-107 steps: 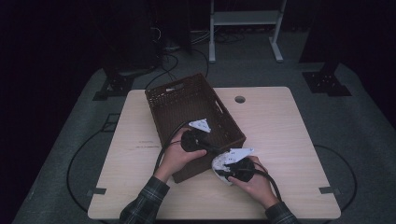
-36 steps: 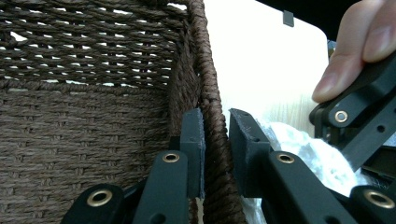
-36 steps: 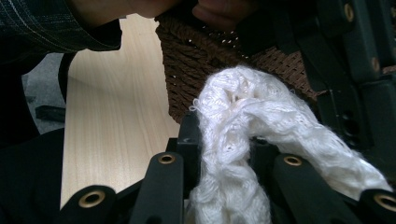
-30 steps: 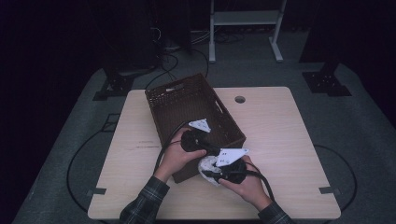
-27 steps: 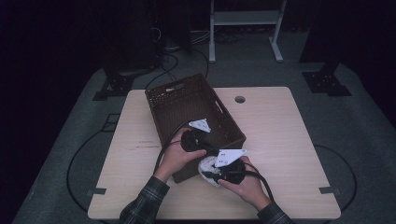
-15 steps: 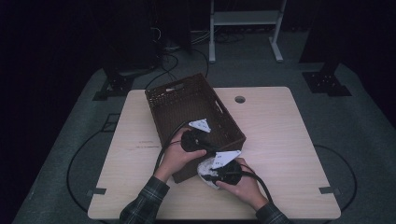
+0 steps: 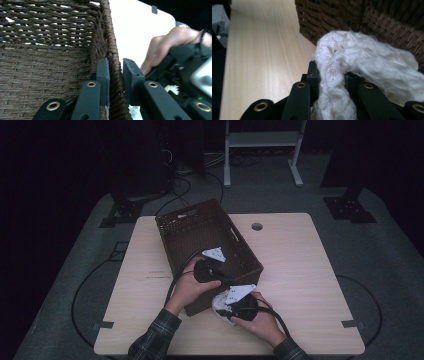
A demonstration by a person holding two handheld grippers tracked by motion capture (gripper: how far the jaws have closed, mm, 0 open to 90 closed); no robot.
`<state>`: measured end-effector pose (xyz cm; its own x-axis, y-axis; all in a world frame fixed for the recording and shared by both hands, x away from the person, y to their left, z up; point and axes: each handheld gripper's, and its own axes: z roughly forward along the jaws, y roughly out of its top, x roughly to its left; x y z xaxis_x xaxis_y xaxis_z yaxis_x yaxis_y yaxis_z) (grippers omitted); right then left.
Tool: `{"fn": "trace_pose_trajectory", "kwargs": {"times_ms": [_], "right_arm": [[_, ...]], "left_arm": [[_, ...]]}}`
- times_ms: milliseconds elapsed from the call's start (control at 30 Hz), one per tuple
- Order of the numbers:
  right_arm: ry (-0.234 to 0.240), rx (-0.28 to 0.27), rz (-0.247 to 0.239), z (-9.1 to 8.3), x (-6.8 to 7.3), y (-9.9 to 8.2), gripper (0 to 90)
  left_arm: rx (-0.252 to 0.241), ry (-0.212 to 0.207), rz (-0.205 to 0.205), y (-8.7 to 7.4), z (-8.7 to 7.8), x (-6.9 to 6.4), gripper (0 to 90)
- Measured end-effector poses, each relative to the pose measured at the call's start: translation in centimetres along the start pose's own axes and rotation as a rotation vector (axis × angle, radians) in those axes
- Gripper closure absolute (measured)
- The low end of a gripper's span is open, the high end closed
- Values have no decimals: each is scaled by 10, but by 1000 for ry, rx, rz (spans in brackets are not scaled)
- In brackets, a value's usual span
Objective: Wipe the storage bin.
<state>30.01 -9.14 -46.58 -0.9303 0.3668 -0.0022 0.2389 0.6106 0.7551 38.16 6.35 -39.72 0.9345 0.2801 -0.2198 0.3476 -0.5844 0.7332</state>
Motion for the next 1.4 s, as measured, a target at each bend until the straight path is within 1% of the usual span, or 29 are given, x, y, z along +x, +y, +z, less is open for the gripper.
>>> {"fn": "trace_pose_trajectory", "kwargs": {"times_ms": [67,167,200,300,467,567,700,833,967,1033,1200,1300,1333,1400], "right_arm": [[4,-25,3,-5,2,2,720],[5,-65,-9,-12,4,7,721],[12,-75,-2,-15,5,9,720],[15,-107,-9,-22,7,14,720],[22,-139,-24,-29,11,20,720],[29,-161,-22,-34,13,25,720],[34,-180,-36,-35,15,32,720],[34,-164,-47,-30,15,38,721],[45,-151,-48,-25,13,37,721],[50,-144,-47,-22,13,36,722],[56,-104,-52,-9,12,30,721],[61,-82,-40,-2,12,26,721],[63,-75,-46,0,11,25,721],[65,-67,-36,4,11,23,721]], "left_arm": [[10,1,10,0,-1,1,755],[7,-1,8,0,0,1,755],[6,-1,8,0,0,1,755],[6,-1,9,0,0,1,755],[6,-1,9,0,0,1,755],[1,-1,7,0,0,1,755],[3,-1,7,0,0,1,755],[4,0,8,0,0,1,755],[1,-1,7,0,0,1,755],[6,0,9,0,0,1,755],[10,0,11,0,-1,1,755],[7,-1,7,0,-1,1,755],[7,0,7,0,-1,1,755],[8,-1,7,0,-1,1,754]]}}
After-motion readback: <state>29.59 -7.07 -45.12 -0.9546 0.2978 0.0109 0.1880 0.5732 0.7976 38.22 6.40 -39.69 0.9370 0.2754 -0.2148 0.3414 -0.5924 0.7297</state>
